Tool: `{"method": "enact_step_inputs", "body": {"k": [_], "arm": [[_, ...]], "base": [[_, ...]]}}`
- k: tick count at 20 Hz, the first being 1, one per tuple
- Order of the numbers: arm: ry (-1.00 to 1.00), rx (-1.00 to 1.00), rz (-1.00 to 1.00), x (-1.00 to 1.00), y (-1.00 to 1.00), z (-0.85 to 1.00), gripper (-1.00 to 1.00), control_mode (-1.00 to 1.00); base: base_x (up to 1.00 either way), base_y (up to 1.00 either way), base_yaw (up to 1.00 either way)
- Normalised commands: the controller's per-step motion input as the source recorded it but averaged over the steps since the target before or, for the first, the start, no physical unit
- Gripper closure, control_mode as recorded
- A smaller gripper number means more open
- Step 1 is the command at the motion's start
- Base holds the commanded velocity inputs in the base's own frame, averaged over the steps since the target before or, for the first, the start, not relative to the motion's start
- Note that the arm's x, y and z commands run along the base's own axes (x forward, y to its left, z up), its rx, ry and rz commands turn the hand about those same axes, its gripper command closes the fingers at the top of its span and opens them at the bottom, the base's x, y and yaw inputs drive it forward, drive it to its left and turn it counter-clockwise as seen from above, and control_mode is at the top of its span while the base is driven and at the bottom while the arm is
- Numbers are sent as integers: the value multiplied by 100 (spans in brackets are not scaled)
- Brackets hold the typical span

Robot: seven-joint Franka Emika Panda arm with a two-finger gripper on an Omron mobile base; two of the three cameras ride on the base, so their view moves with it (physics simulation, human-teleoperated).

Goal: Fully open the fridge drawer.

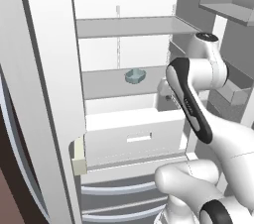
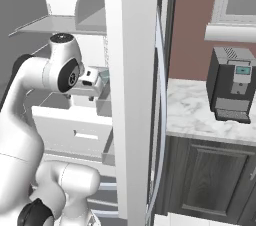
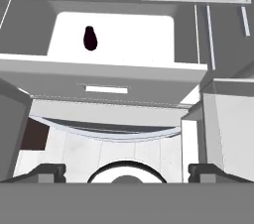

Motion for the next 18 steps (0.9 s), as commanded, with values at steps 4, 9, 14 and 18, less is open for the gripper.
{"method": "enact_step_inputs", "body": {"k": [4,9,14,18], "arm": [[0,0,0,0,0,-24,-100,-100],[0,0,0,0,0,-13,-100,100],[0,0,0,0,0,0,-100,100],[0,0,0,0,0,0,-100,100]], "base": [[0,0,0],[-1,0,1],[-16,15,4],[-18,28,4]]}}
